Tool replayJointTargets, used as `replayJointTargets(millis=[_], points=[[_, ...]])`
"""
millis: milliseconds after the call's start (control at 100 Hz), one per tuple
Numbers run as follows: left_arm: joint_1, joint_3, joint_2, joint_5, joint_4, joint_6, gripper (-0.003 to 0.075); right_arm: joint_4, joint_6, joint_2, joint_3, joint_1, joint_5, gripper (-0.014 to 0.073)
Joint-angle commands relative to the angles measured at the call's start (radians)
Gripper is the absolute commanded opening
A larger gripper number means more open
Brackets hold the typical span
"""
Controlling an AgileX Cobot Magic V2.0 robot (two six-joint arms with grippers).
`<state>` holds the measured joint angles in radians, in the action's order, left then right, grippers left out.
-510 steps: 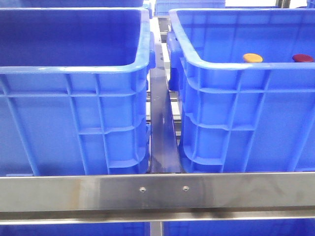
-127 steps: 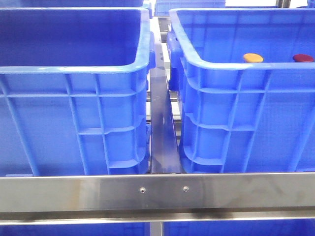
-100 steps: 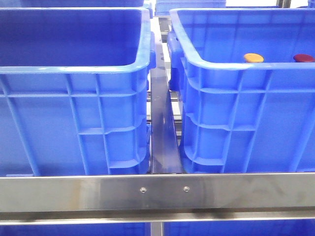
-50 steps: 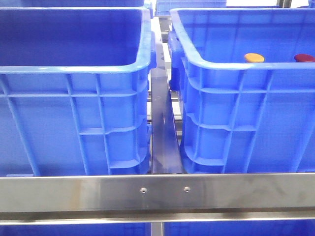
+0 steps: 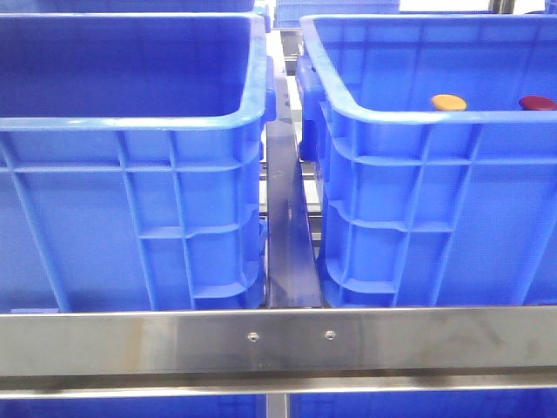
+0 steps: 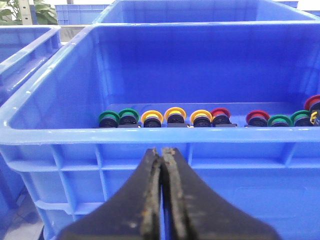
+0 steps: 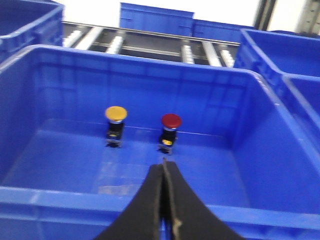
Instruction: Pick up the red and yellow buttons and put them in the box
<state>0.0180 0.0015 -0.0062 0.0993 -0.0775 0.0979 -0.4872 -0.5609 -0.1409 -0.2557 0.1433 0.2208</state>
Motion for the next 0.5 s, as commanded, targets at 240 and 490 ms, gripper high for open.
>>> replayJointTargets(millis=[240, 490], points=[[-0.001, 0.052, -0.031, -0.071, 0.001, -0.009, -0.002, 0.377, 0.407, -0.011, 0.085, -0.112, -0.311, -0.0062], [-0.001, 0.052, -0.031, -0.071, 0.001, -0.009, -0.002, 0.446, 0.49, 0.016, 0.182, -0.134, -0.434, -0.0062]])
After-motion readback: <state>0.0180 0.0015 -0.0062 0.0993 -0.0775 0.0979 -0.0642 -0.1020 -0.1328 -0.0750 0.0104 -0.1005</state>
